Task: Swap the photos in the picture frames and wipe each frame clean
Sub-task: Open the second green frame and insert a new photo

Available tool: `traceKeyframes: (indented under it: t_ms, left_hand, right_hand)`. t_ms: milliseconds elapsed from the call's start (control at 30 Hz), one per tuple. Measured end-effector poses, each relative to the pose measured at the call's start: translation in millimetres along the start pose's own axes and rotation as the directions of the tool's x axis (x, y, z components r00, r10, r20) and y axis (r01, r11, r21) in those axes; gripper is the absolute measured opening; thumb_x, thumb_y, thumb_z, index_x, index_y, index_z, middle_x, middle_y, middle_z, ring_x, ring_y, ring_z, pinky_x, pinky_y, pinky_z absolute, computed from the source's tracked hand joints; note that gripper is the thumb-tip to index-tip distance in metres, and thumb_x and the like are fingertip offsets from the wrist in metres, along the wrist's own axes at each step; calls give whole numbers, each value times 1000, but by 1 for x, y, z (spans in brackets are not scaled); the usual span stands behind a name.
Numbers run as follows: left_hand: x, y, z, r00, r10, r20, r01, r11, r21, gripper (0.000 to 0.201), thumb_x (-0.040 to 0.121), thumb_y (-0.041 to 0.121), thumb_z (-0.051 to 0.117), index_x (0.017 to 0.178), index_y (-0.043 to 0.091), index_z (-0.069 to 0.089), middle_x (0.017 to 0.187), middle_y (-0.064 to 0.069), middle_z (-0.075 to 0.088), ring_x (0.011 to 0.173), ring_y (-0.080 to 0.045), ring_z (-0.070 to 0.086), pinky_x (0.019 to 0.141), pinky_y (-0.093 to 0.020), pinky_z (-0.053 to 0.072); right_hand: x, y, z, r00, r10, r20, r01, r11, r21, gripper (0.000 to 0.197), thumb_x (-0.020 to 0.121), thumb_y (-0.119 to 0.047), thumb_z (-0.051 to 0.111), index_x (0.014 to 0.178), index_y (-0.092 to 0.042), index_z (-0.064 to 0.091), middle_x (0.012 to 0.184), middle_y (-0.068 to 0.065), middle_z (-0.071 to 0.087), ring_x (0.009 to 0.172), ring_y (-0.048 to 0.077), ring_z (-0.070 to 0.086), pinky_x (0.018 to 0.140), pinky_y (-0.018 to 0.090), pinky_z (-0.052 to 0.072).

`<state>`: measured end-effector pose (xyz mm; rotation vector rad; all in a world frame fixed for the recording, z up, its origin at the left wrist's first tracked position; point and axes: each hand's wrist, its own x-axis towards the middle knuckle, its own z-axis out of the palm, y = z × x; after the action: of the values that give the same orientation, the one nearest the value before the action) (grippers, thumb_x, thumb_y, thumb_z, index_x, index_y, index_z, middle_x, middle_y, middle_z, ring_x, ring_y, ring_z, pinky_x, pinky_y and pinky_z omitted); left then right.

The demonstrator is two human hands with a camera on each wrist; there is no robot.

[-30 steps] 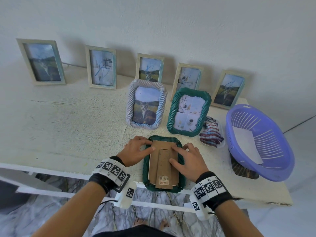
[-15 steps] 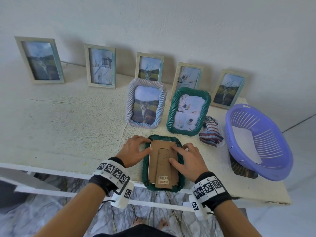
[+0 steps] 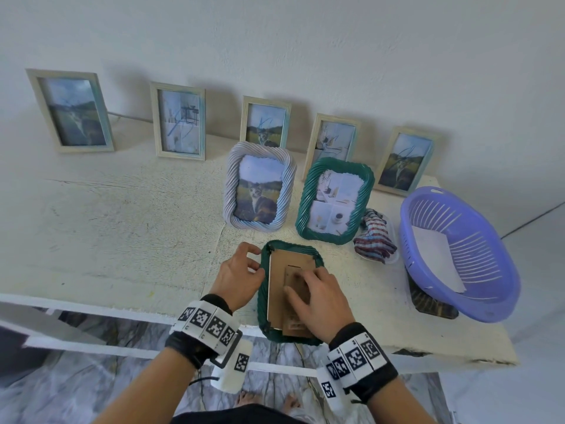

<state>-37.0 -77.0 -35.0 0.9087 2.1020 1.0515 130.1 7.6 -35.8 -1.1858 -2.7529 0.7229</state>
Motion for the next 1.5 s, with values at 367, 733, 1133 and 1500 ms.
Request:
traceKeyframes:
  t_ms: [367, 733, 1133, 1500]
  left_hand:
    - [-16, 46, 6, 975, 216, 46, -174, 881, -440, 16, 97, 7, 52, 110, 11, 60, 102, -3, 70, 91, -21, 70, 78, -25, 56]
    - [0, -15, 22, 996, -53, 65, 68, 966, -251, 41, 93, 31, 61, 132, 22, 51, 109, 2, 66, 101, -13, 64, 91, -40, 55]
    - [1, -13, 32, 996, -35, 87, 79, 810, -582, 35, 101, 14, 47, 135, 22, 46, 105, -10, 73, 97, -28, 69, 88, -47, 55]
    - [0, -25, 32, 996, -34, 78, 70, 850, -522, 38, 100, 13, 46, 137, 23, 41, 108, -3, 71, 92, -14, 70, 81, -33, 57]
  right_hand:
    - [-14, 10, -49, 990, 132, 41, -110, 577, 809, 21, 92, -34, 62, 104, -18, 65, 100, 10, 68, 92, 14, 63, 80, 33, 47]
    - [-13, 33, -11, 914, 370, 165, -190, 33, 981, 10, 95, -2, 49, 101, 1, 57, 97, 22, 68, 85, 29, 64, 76, 39, 55]
    - [0, 36, -11, 912, 356, 203, -284, 193, 939, 13, 95, -6, 53, 103, -3, 62, 90, 13, 70, 76, 21, 66, 65, 34, 55]
    - [82, 84, -85, 902, 172, -397, -254, 953, -164, 35, 91, -15, 52, 126, -8, 52, 124, 18, 54, 112, 35, 50, 95, 43, 43]
